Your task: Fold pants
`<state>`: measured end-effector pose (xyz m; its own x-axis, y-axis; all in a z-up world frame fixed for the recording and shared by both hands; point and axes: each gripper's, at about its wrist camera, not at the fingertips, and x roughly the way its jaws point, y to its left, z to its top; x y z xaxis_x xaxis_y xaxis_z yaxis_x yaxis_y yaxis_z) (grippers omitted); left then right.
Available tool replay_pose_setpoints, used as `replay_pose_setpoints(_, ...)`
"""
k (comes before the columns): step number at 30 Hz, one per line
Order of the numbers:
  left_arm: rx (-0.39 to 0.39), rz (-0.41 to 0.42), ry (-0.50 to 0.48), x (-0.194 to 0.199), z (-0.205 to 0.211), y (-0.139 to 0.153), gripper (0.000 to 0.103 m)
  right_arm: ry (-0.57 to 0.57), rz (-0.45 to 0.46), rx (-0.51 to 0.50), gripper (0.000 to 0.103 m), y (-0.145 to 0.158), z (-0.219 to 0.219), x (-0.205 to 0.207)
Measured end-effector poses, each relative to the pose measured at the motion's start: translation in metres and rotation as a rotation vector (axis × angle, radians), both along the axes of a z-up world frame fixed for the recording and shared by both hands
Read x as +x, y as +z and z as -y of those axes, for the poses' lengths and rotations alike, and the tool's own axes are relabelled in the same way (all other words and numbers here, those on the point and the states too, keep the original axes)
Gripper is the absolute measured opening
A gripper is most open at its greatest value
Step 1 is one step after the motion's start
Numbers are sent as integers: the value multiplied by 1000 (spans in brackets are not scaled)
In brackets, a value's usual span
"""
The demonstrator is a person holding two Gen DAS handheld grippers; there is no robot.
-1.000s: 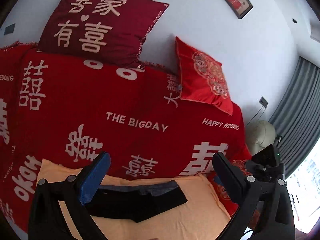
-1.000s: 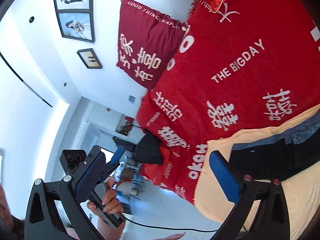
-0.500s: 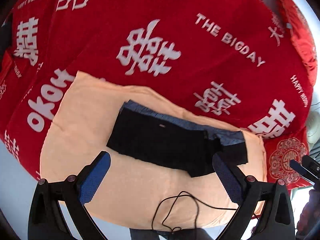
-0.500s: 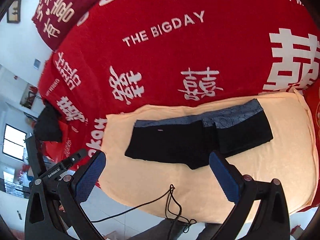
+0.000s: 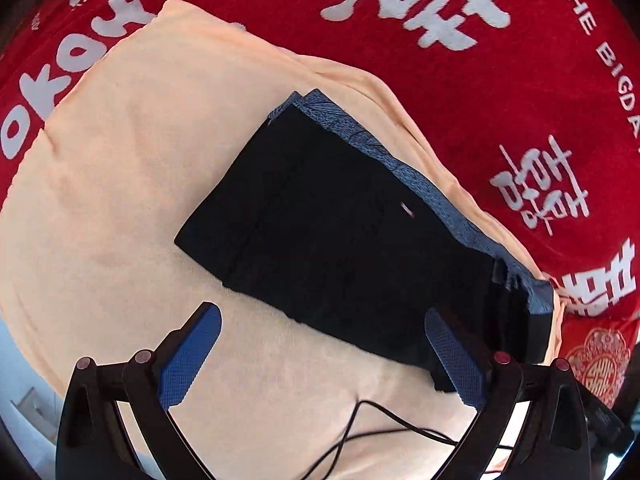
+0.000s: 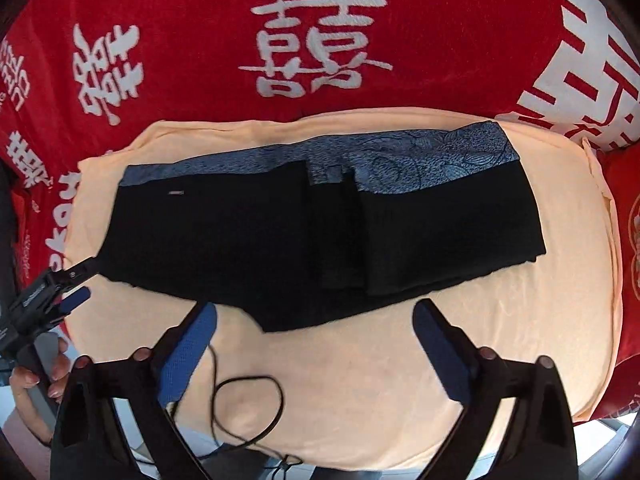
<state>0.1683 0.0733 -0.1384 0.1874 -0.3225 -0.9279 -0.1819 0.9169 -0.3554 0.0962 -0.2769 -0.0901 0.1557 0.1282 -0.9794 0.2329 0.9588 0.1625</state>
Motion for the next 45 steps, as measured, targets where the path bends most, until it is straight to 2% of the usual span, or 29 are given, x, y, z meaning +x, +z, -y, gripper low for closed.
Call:
replay_pose_setpoints(3,19,5,17,5,0,-19,102,-40,-32,-36,53,-40,25,24)
replay_pose_setpoints(5,31,6,35,7,-3,-30,102,-77,-62,7,45,-69,36,36)
replay_pose_setpoints(7,40,14,65,7,-8,-38,102,-78,-105,90,48,-97,31,42)
replay_pose_setpoints(8,40,15,82,6,-10,-41,102,-34,-87,39,52,-100,22,45)
replay_pose_setpoints(9,31,13,103,5,-13,-43,102,22,-63,-5,61,-98,12,47)
replay_pose_setpoints(11,-17,11,147,0,-21,-47,102,106,-43,-29,65,-98,1,45)
replay_pose_setpoints(14,-136,11,185,-5,-27,-54,102,173,-29,-44,65,-97,-3,40)
replay_pose_setpoints(18,-268,18,196,-4,-24,-69,102,154,-32,-3,68,-94,2,41)
replay_pose_setpoints(24,-323,50,274,2,-30,-76,102,157,-13,26,69,-91,6,36)
replay_pose_setpoints(27,-375,74,312,9,-30,-67,102,152,-6,49,69,-90,11,32)
replay_pose_setpoints(29,-322,99,265,15,-22,-63,102,147,-6,59,69,-92,19,31)
replay_pose_setpoints(31,-229,40,212,23,-11,-76,102,153,-6,52,69,-91,21,31)
replay_pose_setpoints(35,-98,37,171,29,7,-70,99,167,-7,38,69,-90,18,33)
replay_pose_setpoints(37,4,22,172,30,12,-65,78,171,-5,46,71,-91,18,33)
replay_pose_setpoints(38,72,12,160,31,15,-62,57,179,-9,49,71,-91,18,33)
replay_pose_setpoints(39,84,12,147,31,16,-60,48,185,-15,51,71,-90,16,35)
replay_pose_setpoints(41,74,19,138,31,15,-53,39,177,-39,69,71,-85,18,38)
replay_pose_setpoints(45,151,42,64,32,28,-39,38,148,-17,12,72,-53,22,44)
